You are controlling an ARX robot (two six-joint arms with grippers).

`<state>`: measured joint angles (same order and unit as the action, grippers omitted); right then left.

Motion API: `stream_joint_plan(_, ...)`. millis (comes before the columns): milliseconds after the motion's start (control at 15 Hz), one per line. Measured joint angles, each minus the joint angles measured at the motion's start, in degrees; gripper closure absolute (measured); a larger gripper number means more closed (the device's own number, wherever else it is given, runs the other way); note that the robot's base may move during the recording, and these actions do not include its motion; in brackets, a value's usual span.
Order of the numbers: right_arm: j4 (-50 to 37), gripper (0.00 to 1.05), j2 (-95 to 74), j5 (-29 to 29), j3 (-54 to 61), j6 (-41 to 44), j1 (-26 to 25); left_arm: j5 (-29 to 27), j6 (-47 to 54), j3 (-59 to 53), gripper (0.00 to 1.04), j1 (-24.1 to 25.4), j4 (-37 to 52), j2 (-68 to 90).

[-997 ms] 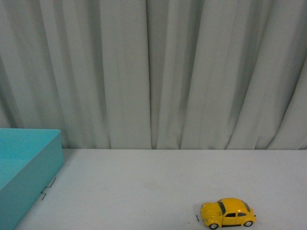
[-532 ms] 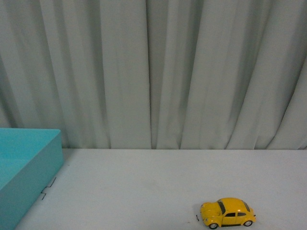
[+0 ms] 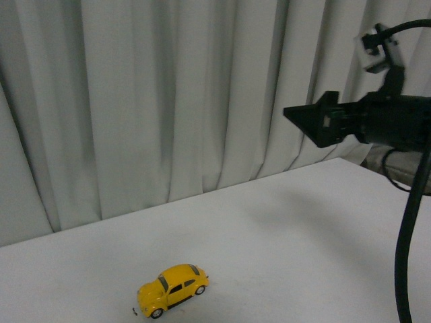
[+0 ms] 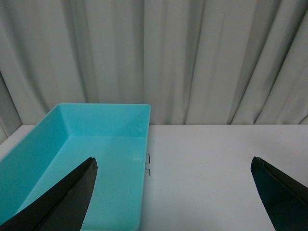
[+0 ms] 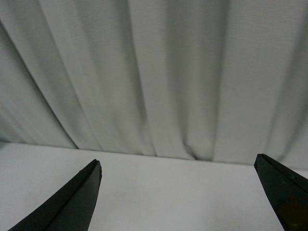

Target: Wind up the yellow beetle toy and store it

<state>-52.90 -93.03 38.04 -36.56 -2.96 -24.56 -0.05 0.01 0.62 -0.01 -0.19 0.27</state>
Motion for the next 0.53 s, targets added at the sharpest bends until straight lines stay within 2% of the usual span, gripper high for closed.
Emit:
stream_joint_plan(133, 4.5, 0.07, -9.0, 5.0, -10.5, 4.5, 5.3, 0.0, 0.0, 0.0, 0.07, 0.0, 0.0, 0.0)
stream_joint_plan(266, 15.6, 0.07, -15.4, 11.9, -18.9, 12.7, 9.4, 0.0, 0.0, 0.0, 0.07, 0.0, 0.0, 0.0)
stream_joint_plan(399, 34.9, 0.07, -19.8, 18.9, -27.8, 28.2, 12.1, 0.0, 0.0, 0.0, 0.07, 0.0, 0.0, 0.0)
stream_joint_plan(532, 57.5, 0.07, -24.5, 20.2, -37.0, 46.9, 14.0, 0.0, 0.0, 0.0, 0.07, 0.0, 0.0, 0.0)
